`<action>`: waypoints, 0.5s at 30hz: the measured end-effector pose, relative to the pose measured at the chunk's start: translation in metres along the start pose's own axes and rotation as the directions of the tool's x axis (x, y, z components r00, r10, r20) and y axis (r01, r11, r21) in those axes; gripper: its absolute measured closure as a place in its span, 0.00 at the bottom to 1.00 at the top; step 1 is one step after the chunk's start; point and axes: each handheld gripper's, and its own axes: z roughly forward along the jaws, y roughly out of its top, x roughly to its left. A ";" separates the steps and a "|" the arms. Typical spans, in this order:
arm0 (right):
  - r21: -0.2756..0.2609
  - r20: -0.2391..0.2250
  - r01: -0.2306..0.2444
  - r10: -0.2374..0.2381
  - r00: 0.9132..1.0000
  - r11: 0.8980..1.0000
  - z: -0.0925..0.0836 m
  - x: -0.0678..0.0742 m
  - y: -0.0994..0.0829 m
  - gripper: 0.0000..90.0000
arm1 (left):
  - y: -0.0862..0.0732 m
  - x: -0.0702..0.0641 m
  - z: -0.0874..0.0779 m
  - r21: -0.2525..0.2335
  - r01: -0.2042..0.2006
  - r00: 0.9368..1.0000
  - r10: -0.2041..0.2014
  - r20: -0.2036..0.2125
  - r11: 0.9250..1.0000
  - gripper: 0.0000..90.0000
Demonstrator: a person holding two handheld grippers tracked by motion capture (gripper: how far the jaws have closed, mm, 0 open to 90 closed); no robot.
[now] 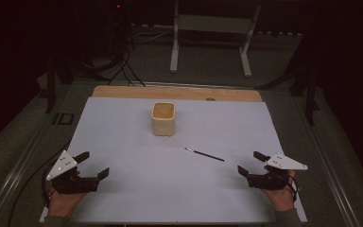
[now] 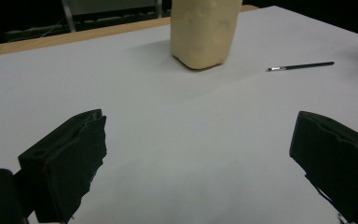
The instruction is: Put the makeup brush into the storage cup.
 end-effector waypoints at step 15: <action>0.008 -0.015 0.031 -0.030 0.999 1.000 0.004 0.002 0.020 0.12 | 0.001 -0.003 0.001 -0.010 -0.011 1.000 0.011 -0.016 1.000 0.04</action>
